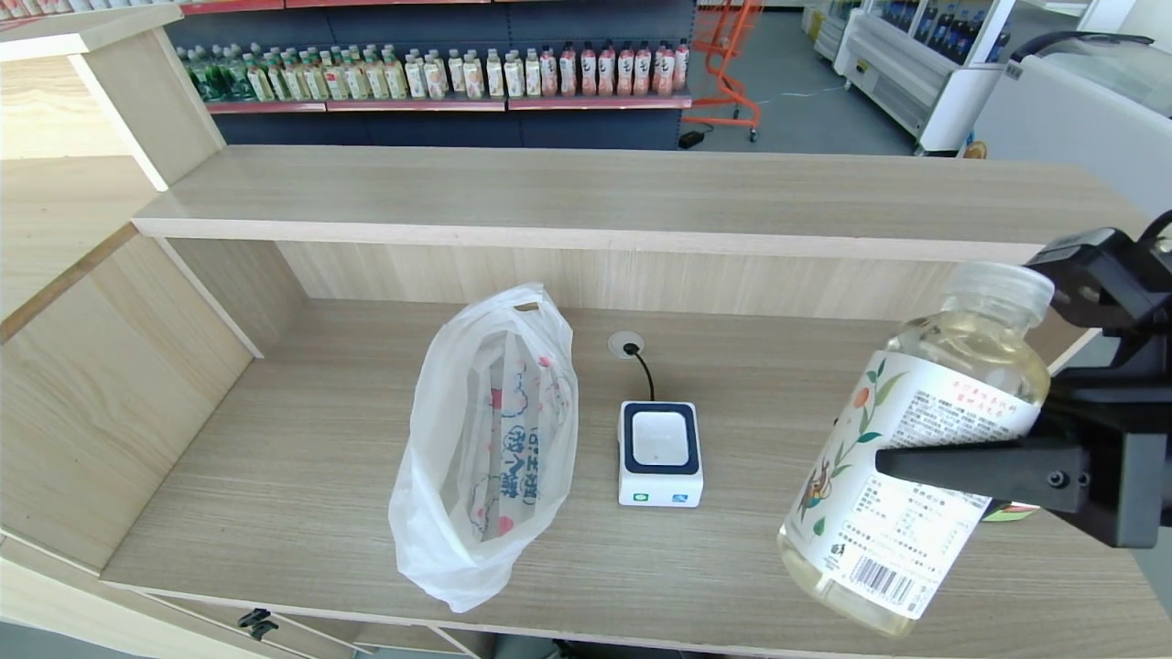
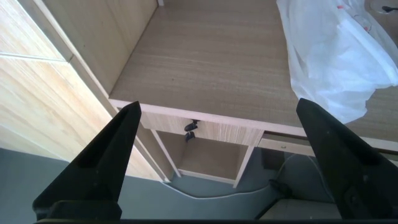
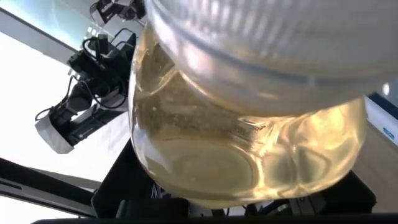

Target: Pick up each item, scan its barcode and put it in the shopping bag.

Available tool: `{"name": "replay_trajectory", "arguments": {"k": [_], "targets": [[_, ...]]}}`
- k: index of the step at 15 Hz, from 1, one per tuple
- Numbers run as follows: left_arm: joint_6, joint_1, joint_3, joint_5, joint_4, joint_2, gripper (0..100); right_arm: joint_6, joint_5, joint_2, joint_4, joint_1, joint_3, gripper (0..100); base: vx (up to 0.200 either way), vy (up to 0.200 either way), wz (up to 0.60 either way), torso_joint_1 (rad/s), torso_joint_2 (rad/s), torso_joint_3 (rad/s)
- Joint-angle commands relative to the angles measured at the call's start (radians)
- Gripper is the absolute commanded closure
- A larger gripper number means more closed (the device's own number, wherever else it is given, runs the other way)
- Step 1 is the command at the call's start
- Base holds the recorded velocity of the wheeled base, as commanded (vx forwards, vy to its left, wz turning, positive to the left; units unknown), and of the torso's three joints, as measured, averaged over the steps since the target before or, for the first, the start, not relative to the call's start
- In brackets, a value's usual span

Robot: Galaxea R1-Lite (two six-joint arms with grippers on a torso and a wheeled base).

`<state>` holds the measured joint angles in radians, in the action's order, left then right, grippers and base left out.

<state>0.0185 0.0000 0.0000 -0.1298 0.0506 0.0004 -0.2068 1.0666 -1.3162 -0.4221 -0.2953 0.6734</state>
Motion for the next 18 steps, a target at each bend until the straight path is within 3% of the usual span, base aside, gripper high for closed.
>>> {"name": "replay_trajectory", "arguments": {"k": [1,4,18], "targets": [[0.0,0.0,0.0,-0.001,0.0,0.0,0,-0.009,0.001,-0.012,0.0,-0.021,0.008,100,0.0,0.0,0.0,0.0,0.0,0.0],[0.0,0.0,0.0,-0.001,0.0,0.0,0,-0.052,0.001,-0.026,0.0,-0.065,0.054,100,0.0,0.0,0.0,0.0,0.0,0.0],[0.0,0.0,0.0,-0.001,0.0,0.0,0,-0.051,0.0,-0.057,-0.004,-0.076,0.064,100,0.0,0.0,0.0,0.0,0.0,0.0]]}}
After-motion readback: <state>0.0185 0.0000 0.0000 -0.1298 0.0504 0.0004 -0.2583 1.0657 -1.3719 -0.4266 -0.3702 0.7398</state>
